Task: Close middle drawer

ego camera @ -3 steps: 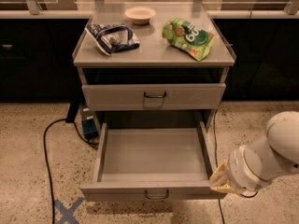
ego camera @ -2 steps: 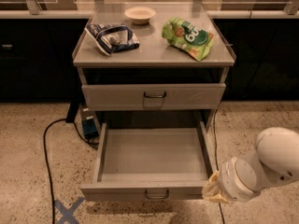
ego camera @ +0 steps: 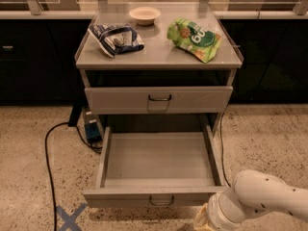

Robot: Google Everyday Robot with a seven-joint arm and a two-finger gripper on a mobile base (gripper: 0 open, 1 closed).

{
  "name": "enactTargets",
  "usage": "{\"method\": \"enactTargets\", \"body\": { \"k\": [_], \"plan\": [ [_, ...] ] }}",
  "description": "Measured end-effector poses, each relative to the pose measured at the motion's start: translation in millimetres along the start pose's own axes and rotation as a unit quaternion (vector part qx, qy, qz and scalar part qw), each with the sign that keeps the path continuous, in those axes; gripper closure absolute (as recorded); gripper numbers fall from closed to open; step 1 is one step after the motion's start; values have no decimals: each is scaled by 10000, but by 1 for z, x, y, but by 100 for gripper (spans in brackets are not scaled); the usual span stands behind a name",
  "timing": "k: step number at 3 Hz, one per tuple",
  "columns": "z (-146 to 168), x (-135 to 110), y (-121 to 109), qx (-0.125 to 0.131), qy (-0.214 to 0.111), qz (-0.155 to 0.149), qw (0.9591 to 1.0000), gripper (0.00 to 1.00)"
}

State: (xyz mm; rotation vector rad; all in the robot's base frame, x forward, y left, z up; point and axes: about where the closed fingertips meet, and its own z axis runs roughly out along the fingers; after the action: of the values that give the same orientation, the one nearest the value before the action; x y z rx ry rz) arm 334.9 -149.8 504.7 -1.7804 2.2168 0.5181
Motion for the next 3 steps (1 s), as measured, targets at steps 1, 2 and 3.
{"method": "enactTargets", "body": {
  "k": [1, 2, 3],
  "plan": [
    [0, 0, 0, 0, -1, 0, 10000, 100],
    [18, -7, -8, -93, -307, 164, 9994, 100],
    [53, -37, -34, -139, -979, 333, 9945, 100]
  ]
}}
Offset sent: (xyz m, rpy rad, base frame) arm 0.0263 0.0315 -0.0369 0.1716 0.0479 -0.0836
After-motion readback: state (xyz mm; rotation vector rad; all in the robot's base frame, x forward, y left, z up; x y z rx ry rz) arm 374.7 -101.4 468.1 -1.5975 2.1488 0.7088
